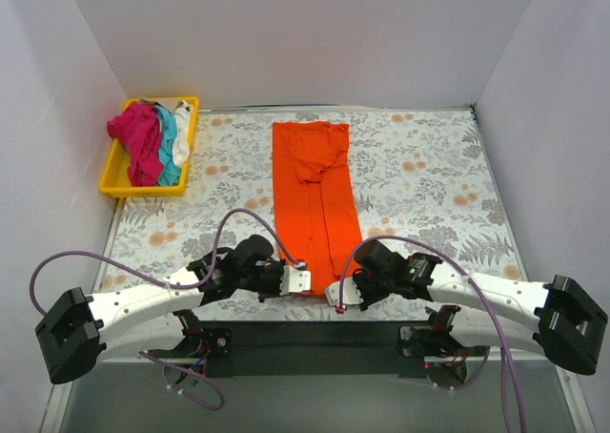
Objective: Fold and stack the t-shirts
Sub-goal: Fold the tshirt
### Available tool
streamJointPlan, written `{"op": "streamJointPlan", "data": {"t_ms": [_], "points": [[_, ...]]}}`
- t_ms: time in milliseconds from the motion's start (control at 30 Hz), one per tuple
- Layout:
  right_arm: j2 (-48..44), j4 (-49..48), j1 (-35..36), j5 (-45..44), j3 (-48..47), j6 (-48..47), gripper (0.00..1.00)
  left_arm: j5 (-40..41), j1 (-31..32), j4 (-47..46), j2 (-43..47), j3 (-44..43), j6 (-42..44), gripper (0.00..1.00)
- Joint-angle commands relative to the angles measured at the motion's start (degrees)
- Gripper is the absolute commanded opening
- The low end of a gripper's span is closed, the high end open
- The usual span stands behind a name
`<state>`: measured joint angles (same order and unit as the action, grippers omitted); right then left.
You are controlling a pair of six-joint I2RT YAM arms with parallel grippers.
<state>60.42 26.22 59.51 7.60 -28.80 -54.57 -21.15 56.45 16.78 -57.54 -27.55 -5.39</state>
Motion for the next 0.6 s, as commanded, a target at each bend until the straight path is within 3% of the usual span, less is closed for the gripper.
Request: {"op": "streamJointPlan", "data": {"t_ms": [0, 67, 133, 200, 567], "points": [[1.2, 3.1, -0.4, -0.3, -2.7, 0.9, 0.08, -1.6, -1.1, 3.2, -0.1, -1.3, 0.4, 0.00], [2.7, 3.0, -0.6, -0.4, -2.8, 1.0, 0.21, -2.0, -1.1, 2.8, -1.0, -0.9, 0.6, 0.00], [2.6, 3.0, -0.6, -0.4, -2.6, 1.7, 0.44, -2.1, -1.2, 2.4, -2.0, -0.7, 0.8, 0.00], [0.9, 3.1, -0.6, -0.4, -2.0, 1.6, 0.53, -2.0, -1.1, 1.8, -2.9, -0.6, 0.8, 0.00], [-1.1, 3.6, -0.4, 1.0, 1.2, 0.1, 0.44, -2.1, -1.1, 0.8, -4.2, 0.0, 0.8, 0.00]]}}
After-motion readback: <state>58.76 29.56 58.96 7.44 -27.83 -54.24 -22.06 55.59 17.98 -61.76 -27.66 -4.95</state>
